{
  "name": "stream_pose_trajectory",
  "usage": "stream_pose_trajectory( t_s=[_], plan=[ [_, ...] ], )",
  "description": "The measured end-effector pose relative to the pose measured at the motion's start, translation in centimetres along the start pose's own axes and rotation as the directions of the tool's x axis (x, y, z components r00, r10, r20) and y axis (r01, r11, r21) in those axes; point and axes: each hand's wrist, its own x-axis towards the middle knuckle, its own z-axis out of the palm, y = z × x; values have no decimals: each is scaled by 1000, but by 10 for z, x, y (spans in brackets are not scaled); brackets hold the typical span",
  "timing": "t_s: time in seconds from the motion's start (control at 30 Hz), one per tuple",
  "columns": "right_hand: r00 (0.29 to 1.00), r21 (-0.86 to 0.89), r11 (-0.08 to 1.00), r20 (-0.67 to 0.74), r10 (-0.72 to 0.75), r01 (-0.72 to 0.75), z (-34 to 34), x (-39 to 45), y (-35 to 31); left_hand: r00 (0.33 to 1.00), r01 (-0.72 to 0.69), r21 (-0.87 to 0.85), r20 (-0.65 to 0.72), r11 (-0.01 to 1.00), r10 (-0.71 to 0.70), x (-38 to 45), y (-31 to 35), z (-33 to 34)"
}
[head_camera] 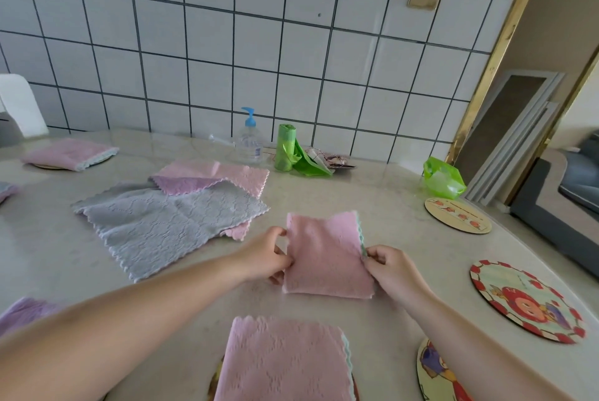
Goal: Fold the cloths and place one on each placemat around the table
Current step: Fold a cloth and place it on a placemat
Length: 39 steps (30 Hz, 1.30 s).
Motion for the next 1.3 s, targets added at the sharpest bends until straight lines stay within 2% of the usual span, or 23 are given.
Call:
stream_pose_trajectory(
  t_s=[0.1,0.23,0.37,0.57,0.67,0.9,1.1,1.2,1.3],
  plan=[
    [998,-36,998,26,56,-55,3,8,2,998,38,-52,43,998,-36,8,1,-2],
    [995,-98,992,54,82,-77,-1,7,-1,999,-6,65,45,998,3,9,1,-1],
    [998,-76,997,50,36,-32,-3,1,-3,995,-85,119,-34,989,90,9,-1,2],
    [994,-176,984,107,-11,30,-1,-6,-12,994,-104,190,-24,976,110,12,-1,2],
    [996,-265,962,74,-44,62,1,-14,-16,992,-120,235,-14,965,127,12,0,3],
    [999,-265,963,-28,-46,37,8,-22,-6,992,-123,251,7,960,126,20,-10,8],
    [1000,-290,957,-19,-20,13,7,-21,-11,993,-117,360,25,926,116,32,-12,9],
    [999,-301,954,-36,-1,-10,3,-22,-14,991,-100,463,-36,881,131,29,-8,5],
    [993,-363,932,-100,-57,17,2,-17,-22,956,-130,677,-108,724,273,25,-4,4]
  ],
)
